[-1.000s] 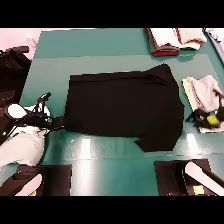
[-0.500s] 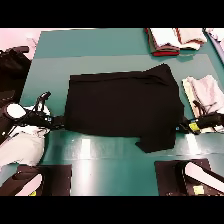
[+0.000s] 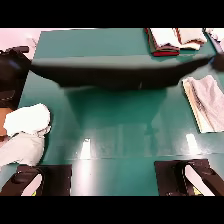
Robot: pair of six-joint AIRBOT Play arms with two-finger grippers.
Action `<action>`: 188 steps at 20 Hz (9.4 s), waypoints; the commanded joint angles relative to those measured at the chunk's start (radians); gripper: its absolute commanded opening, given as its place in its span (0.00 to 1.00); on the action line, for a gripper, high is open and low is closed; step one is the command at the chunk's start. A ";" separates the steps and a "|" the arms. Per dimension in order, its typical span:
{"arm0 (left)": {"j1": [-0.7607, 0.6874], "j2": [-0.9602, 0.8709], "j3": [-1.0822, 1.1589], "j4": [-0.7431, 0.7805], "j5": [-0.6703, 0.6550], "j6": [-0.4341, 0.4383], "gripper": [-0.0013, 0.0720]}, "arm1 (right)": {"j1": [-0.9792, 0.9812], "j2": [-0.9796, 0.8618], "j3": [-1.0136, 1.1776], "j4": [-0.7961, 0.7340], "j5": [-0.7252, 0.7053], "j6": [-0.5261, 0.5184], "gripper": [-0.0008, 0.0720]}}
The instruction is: Fold the shirts.
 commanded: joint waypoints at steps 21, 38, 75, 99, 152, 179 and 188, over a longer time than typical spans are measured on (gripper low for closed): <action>0.000 -0.700 0.089 0.014 -0.224 0.019 0.05 | 0.102 -0.550 0.217 -0.213 0.294 0.128 0.03; -0.006 -0.880 0.016 0.014 -0.146 0.079 0.05 | 0.094 -0.743 0.155 -0.363 0.208 0.133 0.03; -0.114 -0.263 -0.821 -0.168 -0.021 0.071 0.05 | -0.204 -0.117 -0.521 -0.266 0.367 0.116 0.65; -0.114 -0.106 -0.781 -0.039 -0.173 0.016 0.05 | 0.092 -0.055 -0.665 -0.327 0.384 0.186 0.03; -0.541 -0.961 0.108 -0.100 0.216 -0.117 0.05 | -0.208 -0.943 -0.080 0.254 0.145 -0.159 0.28; -0.398 -1.150 0.392 0.019 0.066 -0.117 0.05 | 0.476 -0.768 0.509 0.416 0.260 0.090 0.03; -0.063 -0.677 0.392 0.238 -0.039 -0.077 0.05 | 0.941 -1.114 0.700 0.416 0.007 -0.032 0.63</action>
